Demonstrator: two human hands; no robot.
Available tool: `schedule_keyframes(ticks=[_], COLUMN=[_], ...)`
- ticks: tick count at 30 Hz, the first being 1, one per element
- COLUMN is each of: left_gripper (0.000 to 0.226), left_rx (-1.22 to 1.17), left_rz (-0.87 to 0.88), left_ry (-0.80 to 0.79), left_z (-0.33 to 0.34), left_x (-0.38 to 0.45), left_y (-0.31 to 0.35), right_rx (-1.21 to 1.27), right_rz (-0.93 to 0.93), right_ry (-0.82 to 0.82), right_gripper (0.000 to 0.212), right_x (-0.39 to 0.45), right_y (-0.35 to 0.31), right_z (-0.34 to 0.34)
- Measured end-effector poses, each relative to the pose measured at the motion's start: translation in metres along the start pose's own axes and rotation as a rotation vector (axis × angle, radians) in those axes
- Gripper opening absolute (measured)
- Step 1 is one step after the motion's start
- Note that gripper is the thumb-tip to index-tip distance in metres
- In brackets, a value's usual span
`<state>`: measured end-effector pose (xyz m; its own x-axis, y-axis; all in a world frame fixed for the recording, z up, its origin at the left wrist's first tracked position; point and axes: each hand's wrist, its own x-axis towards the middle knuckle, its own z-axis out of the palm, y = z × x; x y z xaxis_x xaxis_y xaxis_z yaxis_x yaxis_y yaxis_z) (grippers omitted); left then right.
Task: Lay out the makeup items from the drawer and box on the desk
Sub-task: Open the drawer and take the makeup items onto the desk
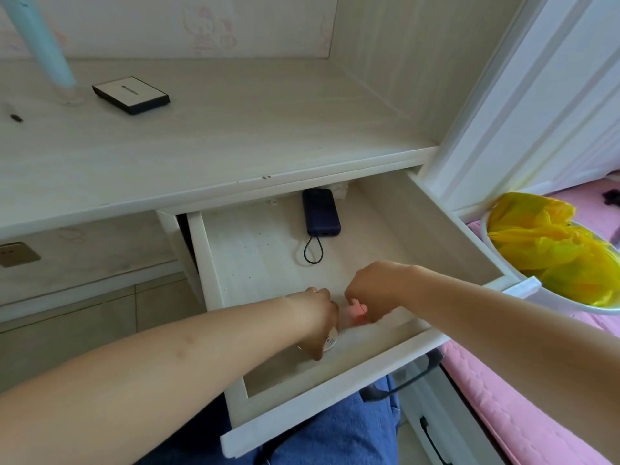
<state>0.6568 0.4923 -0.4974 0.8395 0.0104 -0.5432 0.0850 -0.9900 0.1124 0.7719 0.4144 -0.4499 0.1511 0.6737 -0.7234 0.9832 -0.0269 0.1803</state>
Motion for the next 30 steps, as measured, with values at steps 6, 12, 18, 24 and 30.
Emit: schedule_keyframes(ticks=[6, 12, 18, 24, 30], left_gripper=[0.049, 0.047, 0.023, 0.029, 0.072], left_rx=[-0.152, -0.265, -0.132, -0.193, -0.281], left_rz=[0.002, -0.035, -0.065, -0.208, -0.399], left_ry=[0.220, 0.491, 0.773, 0.953, 1.003], left_z=[-0.050, -0.104, -0.138, -0.163, -0.162], left_x=[-0.047, -0.106, -0.136, -0.137, -0.110], left_y=[-0.030, -0.074, -0.110, -0.170, -0.232], right_rx=[0.527, 0.966, 1.223, 1.359, 1.448], right_rz=[0.126, 0.095, -0.083, -0.188, -0.196], right_ry=[0.243, 0.582, 0.813, 0.909, 0.930], right_gripper=[0.027, 0.018, 0.018, 0.024, 0.024], right_x=[-0.020, -0.042, -0.035, -0.005, 0.054], right_y=[0.022, 0.031, 0.027, 0.028, 0.031], right_z=[-0.022, -0.062, -0.116, -0.181, -0.227])
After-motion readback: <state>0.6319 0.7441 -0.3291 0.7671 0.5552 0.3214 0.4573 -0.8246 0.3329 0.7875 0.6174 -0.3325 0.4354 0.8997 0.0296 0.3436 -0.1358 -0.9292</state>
